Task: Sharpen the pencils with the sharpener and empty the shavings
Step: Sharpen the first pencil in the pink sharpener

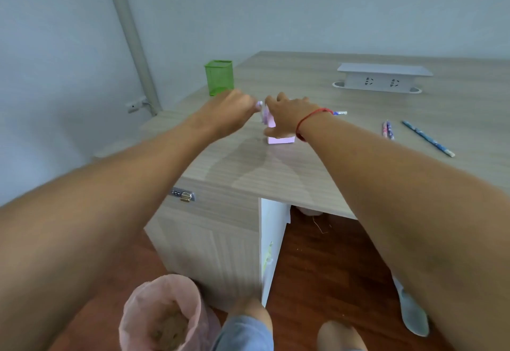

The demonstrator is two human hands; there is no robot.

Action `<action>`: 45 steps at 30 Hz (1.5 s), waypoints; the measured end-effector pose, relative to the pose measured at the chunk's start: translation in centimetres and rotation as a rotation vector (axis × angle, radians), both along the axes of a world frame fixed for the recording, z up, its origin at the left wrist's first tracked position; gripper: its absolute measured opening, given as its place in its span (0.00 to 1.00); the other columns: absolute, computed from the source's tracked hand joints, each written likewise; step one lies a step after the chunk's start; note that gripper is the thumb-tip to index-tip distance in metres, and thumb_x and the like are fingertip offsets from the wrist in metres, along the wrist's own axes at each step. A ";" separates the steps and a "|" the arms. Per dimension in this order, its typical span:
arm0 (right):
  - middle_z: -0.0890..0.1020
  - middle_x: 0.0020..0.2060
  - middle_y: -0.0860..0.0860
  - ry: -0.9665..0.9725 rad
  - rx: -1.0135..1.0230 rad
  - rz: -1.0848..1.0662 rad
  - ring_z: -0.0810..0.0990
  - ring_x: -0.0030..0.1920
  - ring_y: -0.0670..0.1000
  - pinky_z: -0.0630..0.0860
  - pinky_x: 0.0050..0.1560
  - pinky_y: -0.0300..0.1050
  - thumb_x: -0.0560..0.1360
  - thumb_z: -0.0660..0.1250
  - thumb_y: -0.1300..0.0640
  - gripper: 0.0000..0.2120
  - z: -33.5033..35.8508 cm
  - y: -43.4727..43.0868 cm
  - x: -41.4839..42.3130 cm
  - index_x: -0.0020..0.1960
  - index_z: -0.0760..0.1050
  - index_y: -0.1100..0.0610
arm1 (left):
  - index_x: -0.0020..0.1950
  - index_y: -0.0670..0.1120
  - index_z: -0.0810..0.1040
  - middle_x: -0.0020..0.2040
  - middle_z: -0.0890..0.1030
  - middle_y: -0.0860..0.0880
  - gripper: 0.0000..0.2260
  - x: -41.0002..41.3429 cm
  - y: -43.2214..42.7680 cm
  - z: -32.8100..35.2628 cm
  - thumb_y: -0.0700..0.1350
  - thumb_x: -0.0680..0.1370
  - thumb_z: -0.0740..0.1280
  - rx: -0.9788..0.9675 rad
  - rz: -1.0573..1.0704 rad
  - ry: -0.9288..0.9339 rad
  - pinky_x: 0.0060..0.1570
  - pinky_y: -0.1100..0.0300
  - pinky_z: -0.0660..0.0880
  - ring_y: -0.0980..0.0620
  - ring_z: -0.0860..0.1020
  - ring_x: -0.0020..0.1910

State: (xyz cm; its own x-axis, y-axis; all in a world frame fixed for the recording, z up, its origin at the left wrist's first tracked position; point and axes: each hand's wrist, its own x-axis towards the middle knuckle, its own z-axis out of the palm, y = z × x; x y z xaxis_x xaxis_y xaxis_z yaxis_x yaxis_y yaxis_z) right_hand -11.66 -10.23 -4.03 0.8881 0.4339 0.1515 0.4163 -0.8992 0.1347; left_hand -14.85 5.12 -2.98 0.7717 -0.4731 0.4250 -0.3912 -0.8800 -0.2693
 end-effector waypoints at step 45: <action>0.70 0.64 0.56 -0.039 0.081 0.001 0.75 0.62 0.61 0.67 0.62 0.54 0.75 0.62 0.46 0.25 -0.2 -0.4 -0.8 0.67 0.64 0.56 | 0.56 0.39 0.77 0.54 0.78 0.39 0.12 4.0 -0.9 -6.6 0.41 0.80 0.55 -0.106 0.216 0.157 0.48 0.52 0.72 0.38 0.78 0.53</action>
State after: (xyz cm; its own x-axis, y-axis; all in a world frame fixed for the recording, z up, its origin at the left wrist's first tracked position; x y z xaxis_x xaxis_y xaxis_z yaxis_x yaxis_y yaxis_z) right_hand -12.46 -10.60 -4.19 0.8804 0.4200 0.2202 0.4133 -0.9073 0.0779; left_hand -10.85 4.25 -9.54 0.9100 -0.2501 0.3307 -0.2214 -0.9675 -0.1225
